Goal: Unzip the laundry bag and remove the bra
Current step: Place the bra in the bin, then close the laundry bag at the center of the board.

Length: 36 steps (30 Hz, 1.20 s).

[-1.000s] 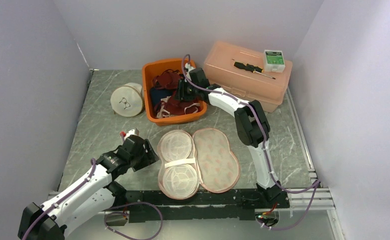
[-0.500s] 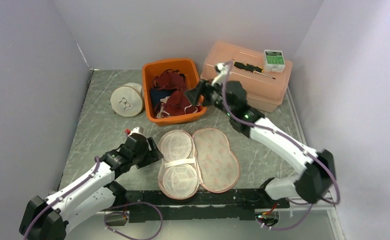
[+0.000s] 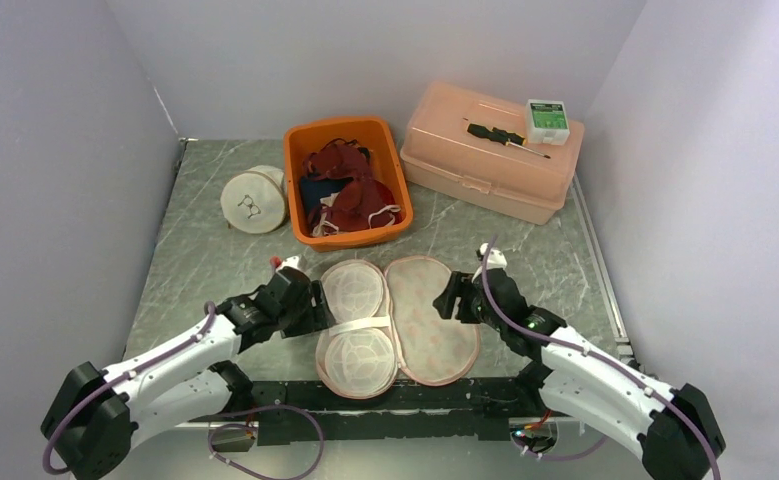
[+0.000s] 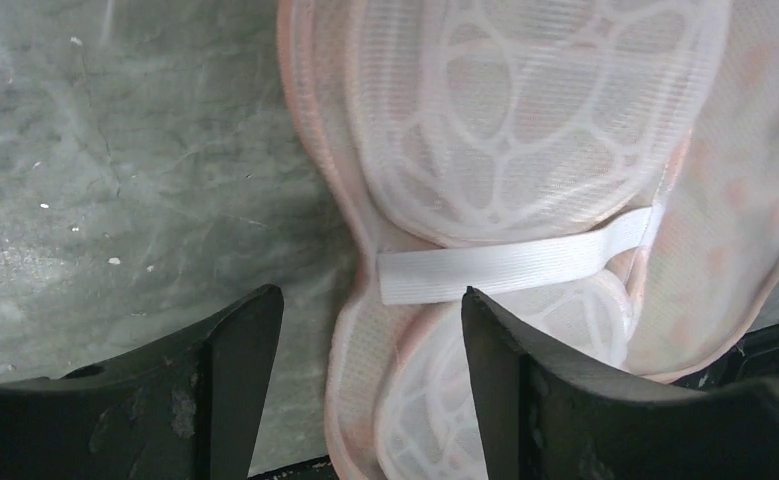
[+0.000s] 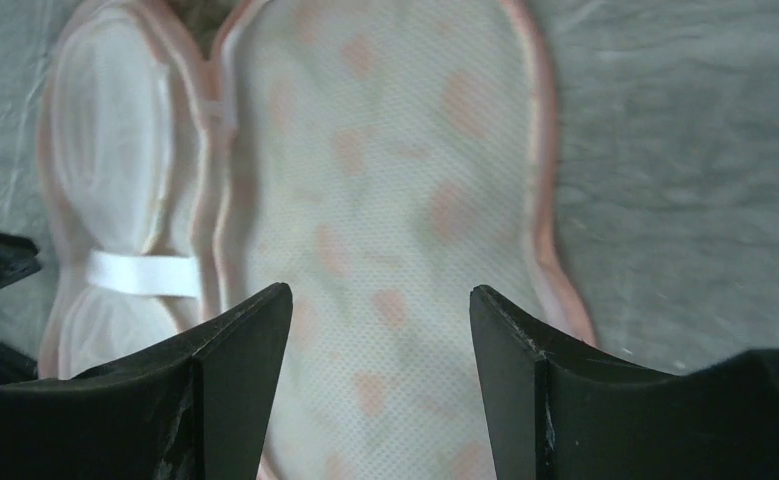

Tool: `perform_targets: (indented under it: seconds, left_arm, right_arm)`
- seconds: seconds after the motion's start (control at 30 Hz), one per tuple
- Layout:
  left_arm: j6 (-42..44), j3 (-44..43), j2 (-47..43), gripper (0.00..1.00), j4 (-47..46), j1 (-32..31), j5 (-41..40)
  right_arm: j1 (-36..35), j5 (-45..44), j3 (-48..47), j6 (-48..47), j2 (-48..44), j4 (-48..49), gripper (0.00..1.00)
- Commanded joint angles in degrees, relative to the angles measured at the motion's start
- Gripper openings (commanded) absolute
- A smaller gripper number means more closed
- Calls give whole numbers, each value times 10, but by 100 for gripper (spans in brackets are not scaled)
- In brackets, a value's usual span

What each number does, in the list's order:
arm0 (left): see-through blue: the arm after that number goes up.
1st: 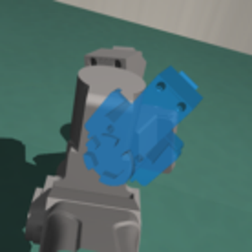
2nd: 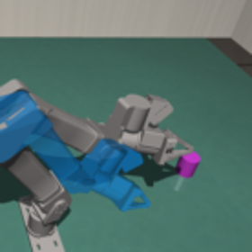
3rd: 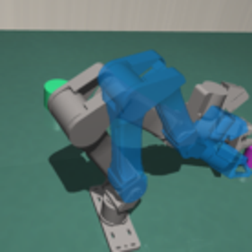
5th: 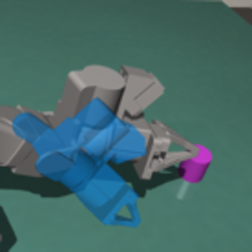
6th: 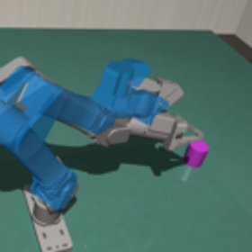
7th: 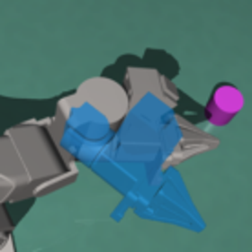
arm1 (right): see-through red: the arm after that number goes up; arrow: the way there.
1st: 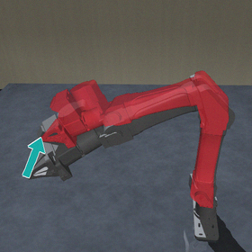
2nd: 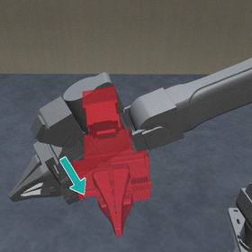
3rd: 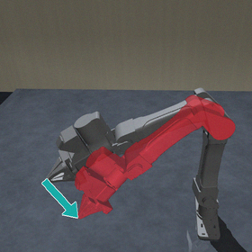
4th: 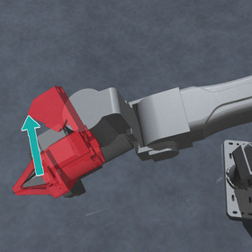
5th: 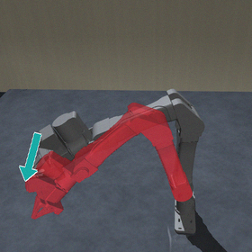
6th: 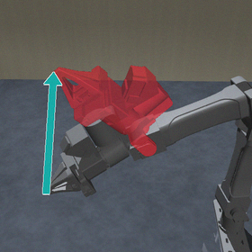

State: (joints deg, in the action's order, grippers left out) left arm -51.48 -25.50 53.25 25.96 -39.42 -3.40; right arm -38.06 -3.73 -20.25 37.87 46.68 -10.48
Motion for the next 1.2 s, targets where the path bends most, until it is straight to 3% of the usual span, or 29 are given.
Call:
perform_targets:
  seconds: [0.0,0.17,0.37,0.63,0.77,1.0,1.17]
  left_arm:
    - [17,-41,29,71,17,-20,-42]
    - [6,-8,66,69,-54,-22,-13]
    - [18,-12,118,68,-87,-24,0]
    - [21,-18,167,66,-125,-24,6]
    - [25,-32,199,64,-142,-24,11]
    - [38,-46,226,64,-172,-24,29]
    - [44,-66,229,64,-161,-27,39]
  right_arm:
    - [3,-116,-6,57,-35,-61,69]
    - [9,-194,-28,115,19,-121,71]
    - [28,-168,-19,118,80,-86,68]
    - [25,-137,-10,118,138,-69,45]
    - [25,-137,-14,122,152,-76,29]
    - [24,-147,-13,123,118,-92,3]
    - [24,-160,-29,118,53,-129,0]
